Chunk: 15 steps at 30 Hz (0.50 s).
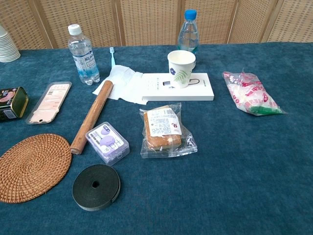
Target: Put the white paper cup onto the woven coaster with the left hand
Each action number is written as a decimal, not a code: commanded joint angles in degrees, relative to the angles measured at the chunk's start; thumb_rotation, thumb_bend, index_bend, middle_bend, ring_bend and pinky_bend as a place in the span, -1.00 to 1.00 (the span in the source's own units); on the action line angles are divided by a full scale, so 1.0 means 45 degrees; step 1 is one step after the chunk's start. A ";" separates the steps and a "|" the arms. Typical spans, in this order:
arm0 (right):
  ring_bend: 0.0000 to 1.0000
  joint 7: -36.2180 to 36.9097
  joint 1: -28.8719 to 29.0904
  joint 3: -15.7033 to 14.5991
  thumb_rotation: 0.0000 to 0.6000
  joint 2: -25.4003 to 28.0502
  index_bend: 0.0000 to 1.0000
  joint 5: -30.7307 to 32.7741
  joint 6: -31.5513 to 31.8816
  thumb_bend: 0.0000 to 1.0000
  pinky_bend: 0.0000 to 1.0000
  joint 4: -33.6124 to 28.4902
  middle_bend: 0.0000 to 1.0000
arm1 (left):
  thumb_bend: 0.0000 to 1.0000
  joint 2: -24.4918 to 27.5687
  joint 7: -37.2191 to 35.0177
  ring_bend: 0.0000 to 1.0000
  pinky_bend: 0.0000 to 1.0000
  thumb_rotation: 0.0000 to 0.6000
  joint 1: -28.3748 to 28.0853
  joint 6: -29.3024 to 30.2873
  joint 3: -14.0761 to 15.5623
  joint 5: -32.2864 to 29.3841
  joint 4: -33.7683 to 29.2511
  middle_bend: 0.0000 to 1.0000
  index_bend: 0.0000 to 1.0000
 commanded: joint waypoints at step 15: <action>-0.96 0.0162 -0.0255 -0.0017 1.00 0.0230 -0.79 0.0195 0.0088 0.10 -1.00 -0.0083 -1.00 | 0.00 -0.1906 -0.0647 -1.00 -1.00 -0.76 -0.4381 -0.4809 -0.1719 -0.2519 0.0815 -1.00 -1.00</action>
